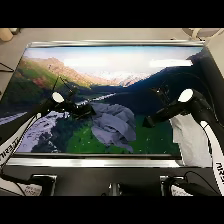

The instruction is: Fold the shirts.

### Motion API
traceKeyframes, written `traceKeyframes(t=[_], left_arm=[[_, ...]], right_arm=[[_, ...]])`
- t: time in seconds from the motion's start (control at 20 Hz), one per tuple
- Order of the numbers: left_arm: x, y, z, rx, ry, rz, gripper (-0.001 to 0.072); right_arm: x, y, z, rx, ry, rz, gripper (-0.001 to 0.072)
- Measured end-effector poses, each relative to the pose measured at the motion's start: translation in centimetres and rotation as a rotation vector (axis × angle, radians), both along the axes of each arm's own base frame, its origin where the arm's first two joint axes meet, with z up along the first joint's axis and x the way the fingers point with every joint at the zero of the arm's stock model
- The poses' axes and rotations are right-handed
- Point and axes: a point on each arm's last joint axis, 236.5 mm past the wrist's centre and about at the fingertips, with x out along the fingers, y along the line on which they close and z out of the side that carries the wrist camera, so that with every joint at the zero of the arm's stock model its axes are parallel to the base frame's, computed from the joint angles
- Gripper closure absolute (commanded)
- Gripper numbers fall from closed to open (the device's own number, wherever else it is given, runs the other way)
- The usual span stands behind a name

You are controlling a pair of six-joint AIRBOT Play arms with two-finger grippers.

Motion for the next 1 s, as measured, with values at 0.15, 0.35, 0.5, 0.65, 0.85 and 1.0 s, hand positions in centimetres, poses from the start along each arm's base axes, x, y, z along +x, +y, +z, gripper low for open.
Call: traceKeyframes(t=[0.15, 0.35, 0.5, 0.65, 0.85, 1.0], left_arm=[[0.9, -0.1, -0.7, -0.007, -0.018, 0.035, 0.0676], [1.6, -0.2, -0.4, -0.013, -0.052, 0.037, 0.0677], [2.1, -0.2, 0.4, -0.015, -0.089, 0.028, 0.0677], [2.3, -0.4, 1.3, -0.026, -0.115, 0.016, 0.0677], [2.6, -0.5, 2.7, -0.035, -0.151, 0.008, 0.0678], [3.8, -0.2, 6.8, -0.046, -0.274, -0.017, 0.0678]], right_arm=[[0.6, 1.1, -1.9, 0.053, 0.034, -0.046, 0.0039], [1.7, 3.7, -4.5, 0.181, 0.113, -0.125, 0.0044], [2.8, 5.6, -5.7, 0.273, 0.146, -0.191, 0.0071], [3.8, 7.4, -6.2, 0.314, 0.137, -0.226, 0.0375], [4.6, 9.6, -6.0, 0.339, 0.105, -0.229, 0.0697], [6.4, 9.6, -2.9, 0.352, 0.006, -0.147, 0.0697]])
